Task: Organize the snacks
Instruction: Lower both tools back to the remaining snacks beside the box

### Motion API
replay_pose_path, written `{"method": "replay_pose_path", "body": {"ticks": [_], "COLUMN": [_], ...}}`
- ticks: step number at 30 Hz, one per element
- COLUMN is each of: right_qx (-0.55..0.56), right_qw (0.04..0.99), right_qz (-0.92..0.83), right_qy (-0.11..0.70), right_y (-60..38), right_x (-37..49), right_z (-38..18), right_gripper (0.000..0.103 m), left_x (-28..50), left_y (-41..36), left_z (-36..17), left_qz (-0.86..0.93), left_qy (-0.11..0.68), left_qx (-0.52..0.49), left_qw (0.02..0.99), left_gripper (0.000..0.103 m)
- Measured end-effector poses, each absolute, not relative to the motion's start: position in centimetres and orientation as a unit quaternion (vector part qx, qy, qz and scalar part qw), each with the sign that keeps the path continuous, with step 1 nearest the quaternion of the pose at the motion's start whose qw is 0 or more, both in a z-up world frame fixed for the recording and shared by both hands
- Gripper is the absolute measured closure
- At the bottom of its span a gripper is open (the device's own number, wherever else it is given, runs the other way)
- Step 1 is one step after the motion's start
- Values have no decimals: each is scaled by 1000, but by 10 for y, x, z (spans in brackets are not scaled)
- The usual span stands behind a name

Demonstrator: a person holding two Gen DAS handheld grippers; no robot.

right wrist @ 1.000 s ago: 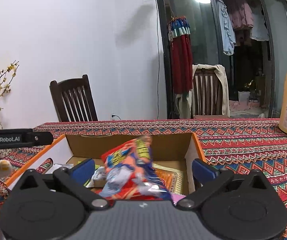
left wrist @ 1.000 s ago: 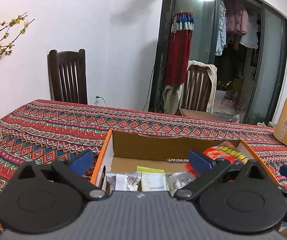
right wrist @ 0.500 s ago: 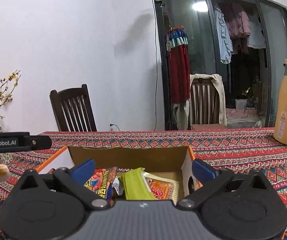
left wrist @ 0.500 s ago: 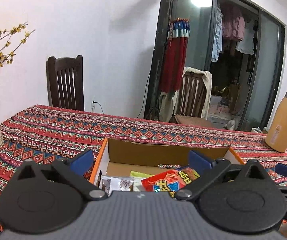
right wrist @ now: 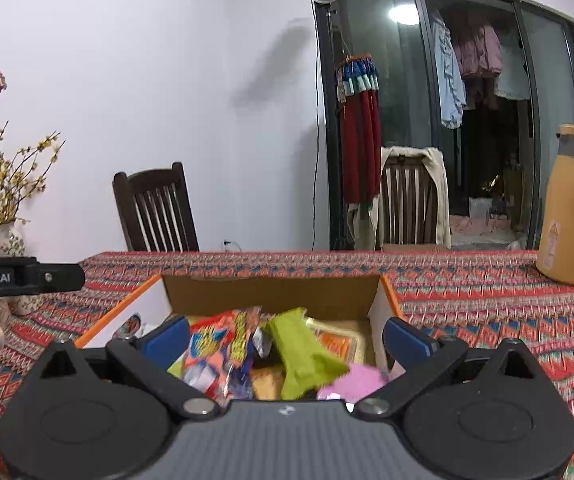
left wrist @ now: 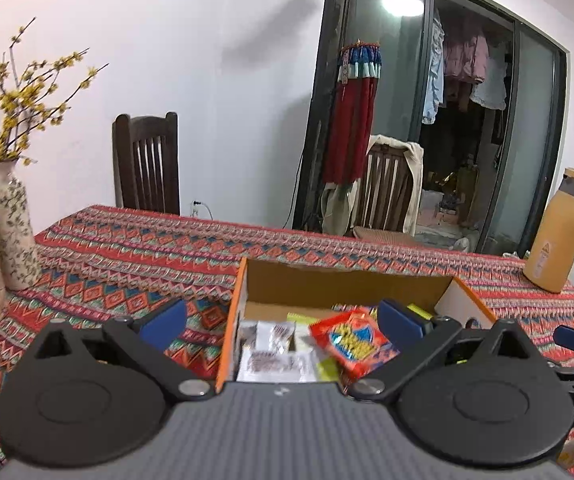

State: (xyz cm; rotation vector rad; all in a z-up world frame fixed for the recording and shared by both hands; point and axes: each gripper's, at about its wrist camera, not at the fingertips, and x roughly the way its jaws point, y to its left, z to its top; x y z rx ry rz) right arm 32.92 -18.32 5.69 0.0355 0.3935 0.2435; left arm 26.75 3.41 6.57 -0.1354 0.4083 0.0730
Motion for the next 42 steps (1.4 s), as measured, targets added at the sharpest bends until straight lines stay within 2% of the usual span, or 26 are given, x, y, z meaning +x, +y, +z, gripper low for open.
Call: {"method": "replay_pose_path", "body": {"ticks": [10, 20, 26, 31, 34, 42], "right_qx": [18, 14, 6, 0, -1, 71], "right_qw": [965, 952, 949, 947, 941, 928], "right_qz": [126, 132, 115, 90, 81, 102], "right_qy": [228, 275, 295, 309, 329, 352], "right_y": [-168, -156, -145, -149, -153, -168], "right_x": [283, 264, 275, 297, 315, 331], "right_z": [42, 16, 7, 3, -6, -32], "right_gripper": [0, 0, 1, 3, 9, 12], "left_x": [222, 208, 221, 218, 218, 222], "left_y": [63, 89, 100, 108, 114, 117], "left_z": [52, 6, -17, -19, -20, -22], "left_qz": [36, 44, 35, 27, 28, 27], "left_qy": [213, 245, 276, 271, 272, 283], "left_qx": [-75, -71, -96, -120, -137, -151], "left_qw": [974, 966, 956, 955, 952, 947], "left_gripper": [0, 0, 0, 0, 0, 0]}}
